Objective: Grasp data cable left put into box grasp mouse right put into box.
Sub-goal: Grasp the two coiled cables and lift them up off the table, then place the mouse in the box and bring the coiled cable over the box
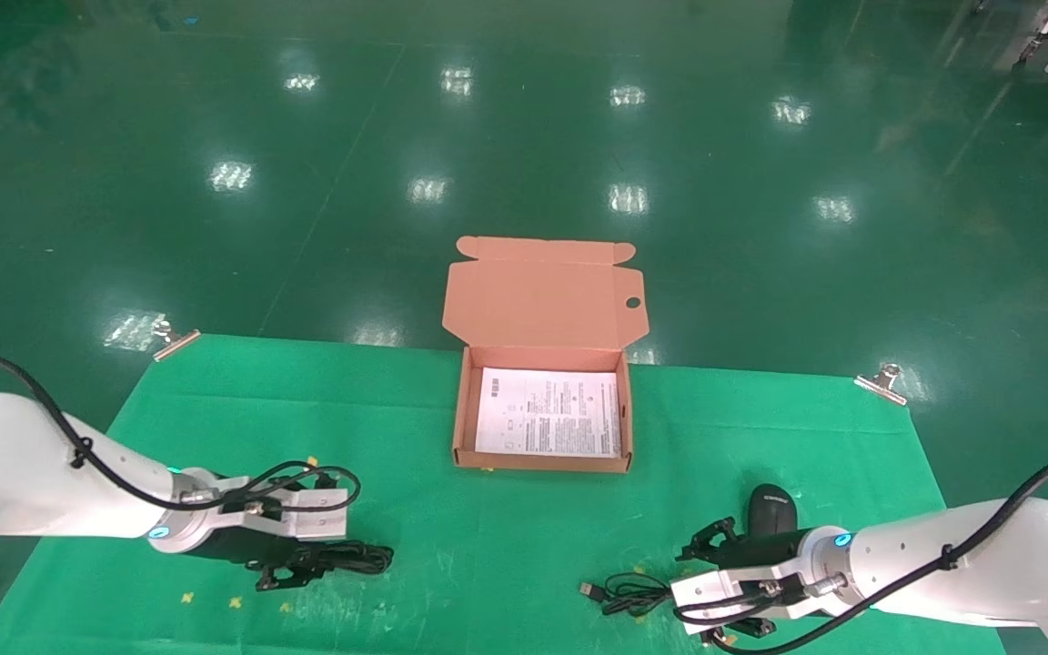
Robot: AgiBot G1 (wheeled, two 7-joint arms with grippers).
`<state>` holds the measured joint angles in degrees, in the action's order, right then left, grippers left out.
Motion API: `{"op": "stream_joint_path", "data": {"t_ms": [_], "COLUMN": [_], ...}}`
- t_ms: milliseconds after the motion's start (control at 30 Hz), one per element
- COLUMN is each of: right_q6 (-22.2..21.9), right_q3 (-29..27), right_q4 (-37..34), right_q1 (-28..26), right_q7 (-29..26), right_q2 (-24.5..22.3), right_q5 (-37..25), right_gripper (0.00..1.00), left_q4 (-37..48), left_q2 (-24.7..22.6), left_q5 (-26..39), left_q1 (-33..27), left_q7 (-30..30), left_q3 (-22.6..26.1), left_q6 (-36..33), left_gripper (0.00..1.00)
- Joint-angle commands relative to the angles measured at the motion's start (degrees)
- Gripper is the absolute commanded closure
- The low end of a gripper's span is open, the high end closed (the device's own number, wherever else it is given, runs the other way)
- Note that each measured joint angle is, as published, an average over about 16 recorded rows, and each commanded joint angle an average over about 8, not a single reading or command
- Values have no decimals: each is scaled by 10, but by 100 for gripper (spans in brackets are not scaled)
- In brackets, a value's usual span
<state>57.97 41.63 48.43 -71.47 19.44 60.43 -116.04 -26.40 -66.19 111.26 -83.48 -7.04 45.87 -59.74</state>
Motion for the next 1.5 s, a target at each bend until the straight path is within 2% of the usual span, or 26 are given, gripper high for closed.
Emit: {"op": "stream_joint_path", "data": {"t_ms": [33, 867, 1067, 1233, 1333, 1500], "right_q6": [0, 0, 4, -19, -41, -76], "right_q3": [0, -5, -43, -81, -93, -101], "right_q4": [0, 5, 57, 114, 122, 87], "right_q1": [0, -5, -41, -89, -122, -182], "right_q7": [0, -5, -43, -77, -79, -53], "right_q2": [0, -7, -59, -88, -78, -25], "right_q5": [0, 4, 28, 38, 35, 41], "right_gripper": [100, 100, 100, 100, 100, 100], "left_q4": [0, -14, -94, -206, -265, -322], "left_q2": [0, 13, 69, 112, 124, 117], "left_q5": [0, -4, -16, -16, -15, -15], "left_q1": [0, -5, -18, -33, -41, -57], "left_q7": [0, -8, -16, 12, 36, 61], "left_q3": [0, -2, -14, -31, -44, -62], "left_q6": [-1, -9, -33, -25, -5, 33], "left_gripper": [100, 100, 100, 100, 100, 100]}}
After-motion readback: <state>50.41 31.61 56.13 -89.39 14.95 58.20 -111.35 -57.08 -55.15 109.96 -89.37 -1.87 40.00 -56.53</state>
